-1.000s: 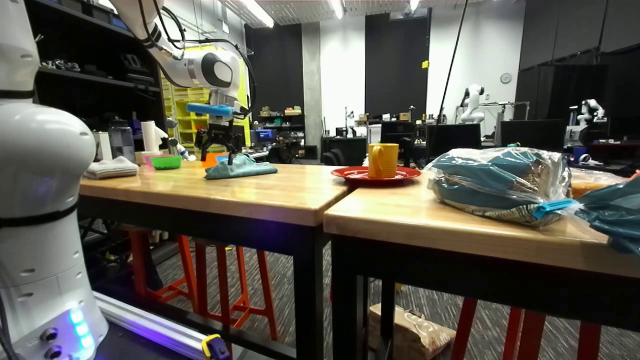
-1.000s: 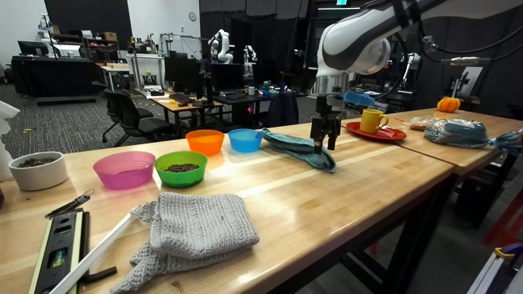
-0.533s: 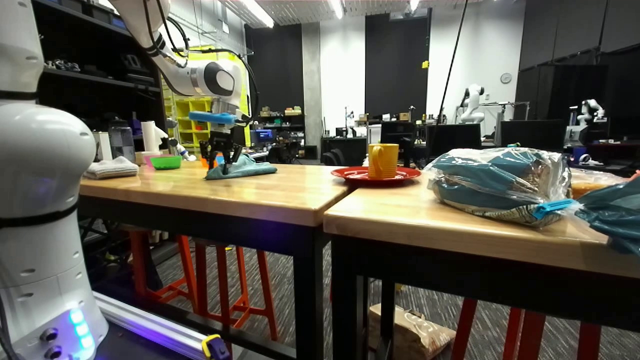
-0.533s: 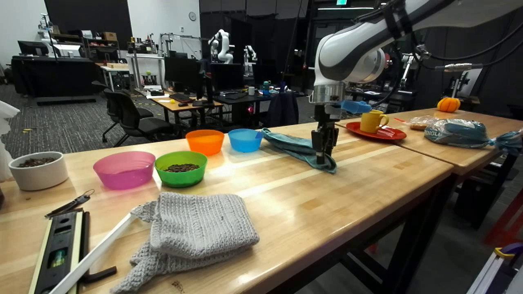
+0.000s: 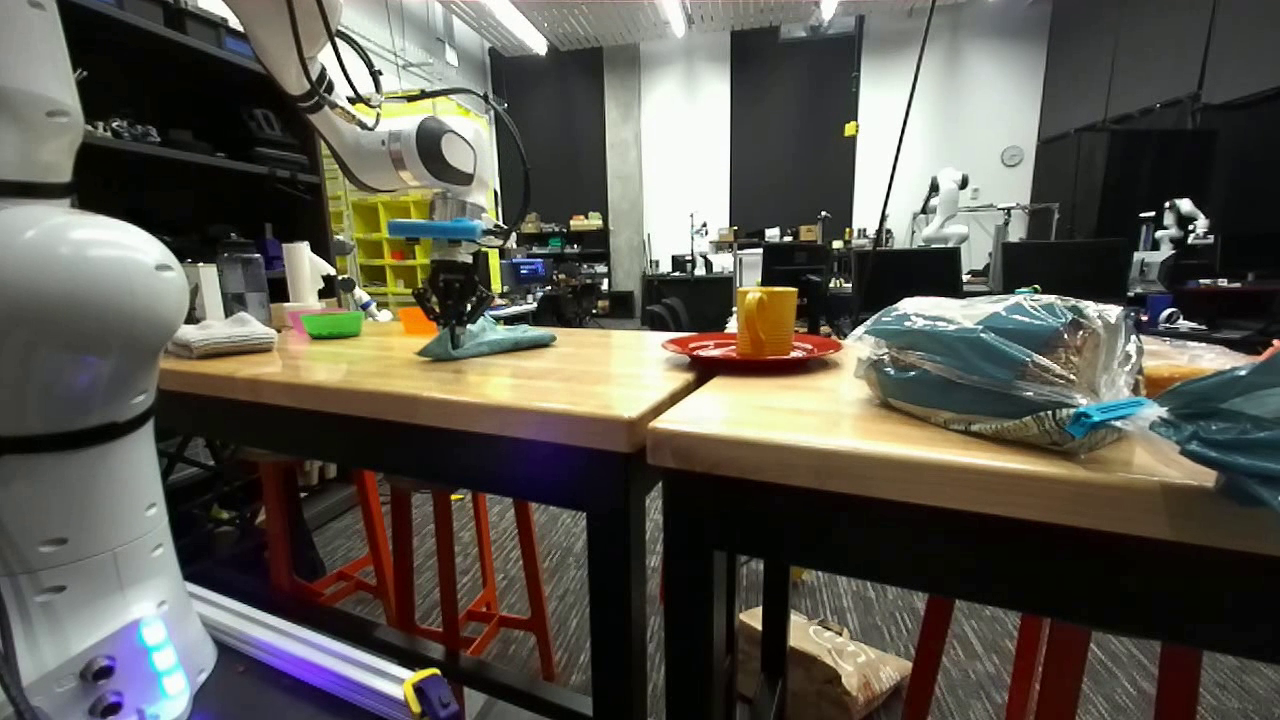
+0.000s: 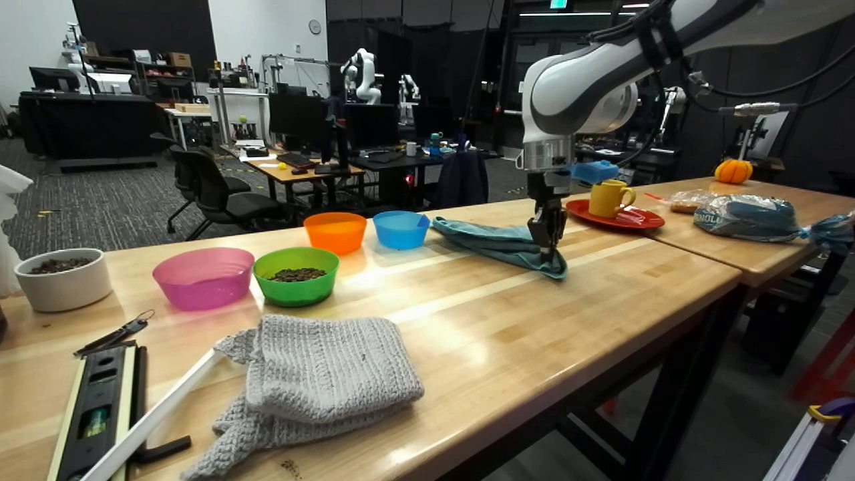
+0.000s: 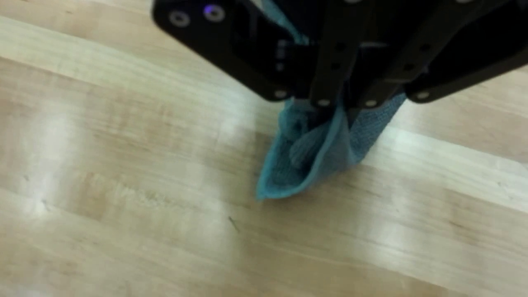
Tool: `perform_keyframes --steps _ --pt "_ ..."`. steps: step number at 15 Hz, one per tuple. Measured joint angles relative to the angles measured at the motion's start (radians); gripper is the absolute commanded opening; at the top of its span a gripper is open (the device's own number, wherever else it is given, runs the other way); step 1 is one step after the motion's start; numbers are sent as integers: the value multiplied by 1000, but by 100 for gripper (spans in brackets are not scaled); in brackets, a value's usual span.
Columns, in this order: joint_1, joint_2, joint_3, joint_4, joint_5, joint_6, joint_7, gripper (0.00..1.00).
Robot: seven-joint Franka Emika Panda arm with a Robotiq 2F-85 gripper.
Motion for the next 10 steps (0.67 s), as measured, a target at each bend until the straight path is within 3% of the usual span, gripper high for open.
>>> perform_keyframes --steps 10 --pt "-64 -94 -78 -71 -82 -108 -7 2"
